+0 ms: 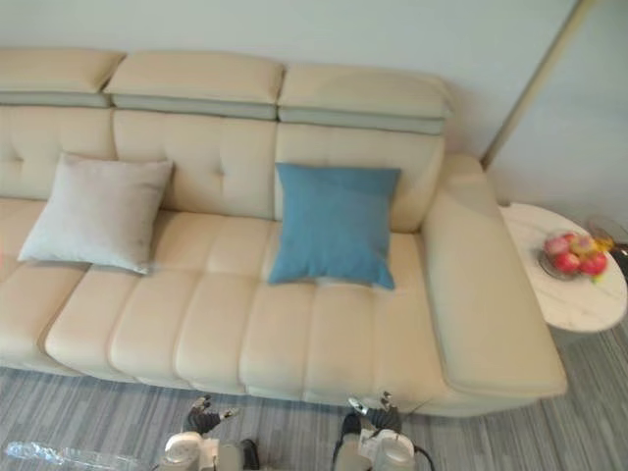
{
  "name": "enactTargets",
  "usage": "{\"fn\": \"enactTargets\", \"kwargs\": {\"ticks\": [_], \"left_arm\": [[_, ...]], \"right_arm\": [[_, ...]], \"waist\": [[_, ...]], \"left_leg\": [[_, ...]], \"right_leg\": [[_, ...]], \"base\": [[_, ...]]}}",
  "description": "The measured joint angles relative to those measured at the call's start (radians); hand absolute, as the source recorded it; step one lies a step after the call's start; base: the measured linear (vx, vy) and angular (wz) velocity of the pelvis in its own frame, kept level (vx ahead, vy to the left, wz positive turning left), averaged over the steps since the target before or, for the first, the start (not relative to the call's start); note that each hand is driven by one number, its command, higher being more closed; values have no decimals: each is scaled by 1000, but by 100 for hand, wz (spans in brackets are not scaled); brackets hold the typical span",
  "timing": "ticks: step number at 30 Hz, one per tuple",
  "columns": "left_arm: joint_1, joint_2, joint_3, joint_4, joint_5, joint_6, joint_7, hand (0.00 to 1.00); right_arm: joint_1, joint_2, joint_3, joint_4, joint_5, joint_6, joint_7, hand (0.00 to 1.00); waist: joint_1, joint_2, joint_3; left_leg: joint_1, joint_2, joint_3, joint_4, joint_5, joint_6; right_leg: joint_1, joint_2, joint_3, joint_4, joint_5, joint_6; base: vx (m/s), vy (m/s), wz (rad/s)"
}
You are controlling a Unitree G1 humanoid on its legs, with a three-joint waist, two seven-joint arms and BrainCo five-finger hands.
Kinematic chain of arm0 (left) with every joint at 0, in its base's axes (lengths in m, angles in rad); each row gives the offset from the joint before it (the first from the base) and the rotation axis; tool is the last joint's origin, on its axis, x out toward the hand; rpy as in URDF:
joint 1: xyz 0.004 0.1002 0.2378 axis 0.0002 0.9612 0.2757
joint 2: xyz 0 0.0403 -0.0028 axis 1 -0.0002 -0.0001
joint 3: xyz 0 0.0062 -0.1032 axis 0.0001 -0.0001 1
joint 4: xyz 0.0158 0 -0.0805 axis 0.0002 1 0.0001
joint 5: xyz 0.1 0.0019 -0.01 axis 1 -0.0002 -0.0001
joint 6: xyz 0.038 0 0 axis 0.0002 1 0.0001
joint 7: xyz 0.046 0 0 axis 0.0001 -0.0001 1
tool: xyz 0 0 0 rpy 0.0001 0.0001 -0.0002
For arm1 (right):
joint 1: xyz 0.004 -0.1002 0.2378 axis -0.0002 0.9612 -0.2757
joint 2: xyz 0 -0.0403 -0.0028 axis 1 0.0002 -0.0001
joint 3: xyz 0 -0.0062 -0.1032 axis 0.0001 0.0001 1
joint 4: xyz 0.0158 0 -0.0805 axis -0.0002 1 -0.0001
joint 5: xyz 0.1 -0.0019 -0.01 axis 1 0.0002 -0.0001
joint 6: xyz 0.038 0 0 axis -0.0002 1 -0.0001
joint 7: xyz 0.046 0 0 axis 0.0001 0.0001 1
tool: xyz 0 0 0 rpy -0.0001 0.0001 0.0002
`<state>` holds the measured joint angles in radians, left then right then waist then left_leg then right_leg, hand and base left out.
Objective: Pick up cushions and gather them together orderly.
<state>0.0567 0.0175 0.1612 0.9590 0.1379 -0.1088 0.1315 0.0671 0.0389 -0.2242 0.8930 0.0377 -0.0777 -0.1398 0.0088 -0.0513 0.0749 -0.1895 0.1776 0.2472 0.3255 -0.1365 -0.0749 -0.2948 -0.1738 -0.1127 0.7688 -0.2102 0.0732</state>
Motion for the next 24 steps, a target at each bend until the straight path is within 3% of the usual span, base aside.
{"fn": "enactTargets", "kwargs": {"ticks": [1, 2, 3, 4, 5, 6, 10, 21, 22, 24], "left_arm": [[-4, 1, 17, -5, 0, 2, 0, 0], [-19, 1, 33, 2, 0, 8, 1, 0], [-25, -25, 58, 10, 0, 10, 0, 0], [-26, -54, 78, 16, -1, 12, 0, 0], [-22, -55, 94, 20, -2, 12, 0, 0], [-26, -49, 94, 38, -2, 15, 1, 0], [-25, -52, 91, 46, -5, 13, -1, 0], [-4, -39, 92, 59, -2, 14, -9, 0], [17, 7, 75, 95, 17, 16, -28, 0], [17, 7, 75, 95, 17, 16, -28, 0]], "right_arm": [[2, 1, -2, 4, -1, 0, 0, 0], [14, 3, -10, 15, -7, -1, 1, 0], [4, -11, -34, 29, -27, -1, -2, 0], [-5, -21, -47, 30, -36, 0, -2, 0], [-10, -16, -47, 35, -36, -1, -2, 0], [-6, -14, -51, 67, -36, 0, -1, 0], [14, -12, -108, 86, -35, 10, 4, 0], [33, -19, -136, 112, -35, 17, 21, 0], [17, -38, -155, 186, -16, 17, 36, 0], [17, -38, -155, 186, -16, 17, 36, 0]], "waist": [[0, -29, -5], [9, -36, -14], [45, -4, -35], [49, 50, -42], [51, 41, -43], [43, 38, -46], [39, 28, -53], [30, 34, -59], [16, 30, -34], [16, 30, -34]], "left_leg": [[0, -12, -14, 0, 6, -13], [-10, -28, -43, 0, 21, -41], [-34, -25, -72, 7, 18, -32], [-45, 11, -99, -18, 22, -24], [-39, 2, -88, -39, 40, -38], [-22, 5, -96, -79, 61, -33], [58, -2, -103, -203, 132, -47], [159, -64, -123, -326, 177, -36], [247, -99, -130, -428, 198, -24], [247, -99, -130, -428, 198, -24]], "right_leg": [[9, 0, 6, -30, -21, 10], [39, 21, 4, -121, -55, 20], [105, 74, 5, -333, -79, -40], [128, 107, -17, -390, -48, -46], [119, 91, -41, -409, -18, -33], [133, 107, -42, -434, 1, -48], [177, 118, -48, -489, 22, -48], [269, 79, -68, -569, 47, -23], [351, 60, -83, -633, 49, -11], [351, 60, -83, -633, 49, -11]], "base": [[-36, -235, 13], [-19, -150, -43], [7, -81, -76], [-31, -48, -93], [-57, -39, -48], [-56, -75, -20], [-16, -52, 4], [37, 42, 9], [0, 0, 0], [0, 0, 0]]}}
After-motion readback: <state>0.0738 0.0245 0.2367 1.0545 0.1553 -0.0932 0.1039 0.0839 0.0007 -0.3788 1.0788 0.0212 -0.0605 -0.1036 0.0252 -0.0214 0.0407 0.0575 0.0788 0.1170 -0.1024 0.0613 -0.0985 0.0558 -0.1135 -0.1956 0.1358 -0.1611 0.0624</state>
